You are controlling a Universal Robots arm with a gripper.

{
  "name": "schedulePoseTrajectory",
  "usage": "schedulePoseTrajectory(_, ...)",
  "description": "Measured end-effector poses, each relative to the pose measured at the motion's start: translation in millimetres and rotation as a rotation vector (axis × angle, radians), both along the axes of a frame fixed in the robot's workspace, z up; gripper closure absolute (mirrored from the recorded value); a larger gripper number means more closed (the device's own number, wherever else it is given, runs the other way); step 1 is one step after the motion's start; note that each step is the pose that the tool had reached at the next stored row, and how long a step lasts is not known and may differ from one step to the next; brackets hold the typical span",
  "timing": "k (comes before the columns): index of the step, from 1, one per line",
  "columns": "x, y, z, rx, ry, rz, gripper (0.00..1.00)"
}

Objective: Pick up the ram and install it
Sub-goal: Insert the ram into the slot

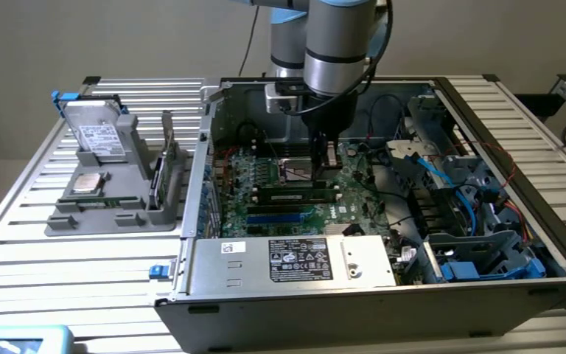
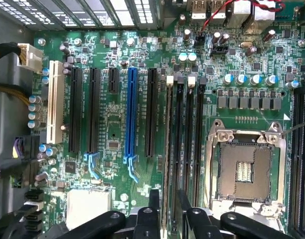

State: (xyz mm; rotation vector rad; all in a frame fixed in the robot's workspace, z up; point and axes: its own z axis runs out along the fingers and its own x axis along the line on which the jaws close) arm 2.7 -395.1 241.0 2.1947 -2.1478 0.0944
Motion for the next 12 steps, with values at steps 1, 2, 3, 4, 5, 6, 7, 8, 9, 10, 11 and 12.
schedulePoseTrajectory(1,2.3,0.0,1.0,0.0,0.0005,0.0,0.73)
schedulePoseTrajectory(2,4.8,0.0,1.9,0.0,0.001,0.0,0.73)
schedulePoseTrajectory(3,6.9,0.0,2.4,0.0,0.0013,0.0,0.73)
schedulePoseTrajectory(4,8.9,0.0,2.5,0.0001,0.0015,0.0,0.73)
schedulePoseTrajectory(5,9.7,0.0,2.6,0.0003,0.0033,0.0,0.73)
schedulePoseTrajectory(6,9.7,0.0,2.7,0.0004,0.004,0.0,0.73)
schedulePoseTrajectory(7,9.7,0.0,2.7,0.0004,0.004,0.0,0.73)
schedulePoseTrajectory(8,9.7,0.0,2.8,0.0003,0.0041,0.0,0.73)
schedulePoseTrajectory(9,9.7,0.0,2.8,0.0002,0.0042,0.0,0.73)
schedulePoseTrajectory(10,9.8,0.0,2.8,0.0002,0.0041,0.0,0.73)
schedulePoseTrajectory(11,9.8,0.0,2.8,0.0002,0.0042,0.0,0.73)
schedulePoseTrajectory(12,9.8,0.0,2.8,0.0002,0.0041,0.0,0.73)
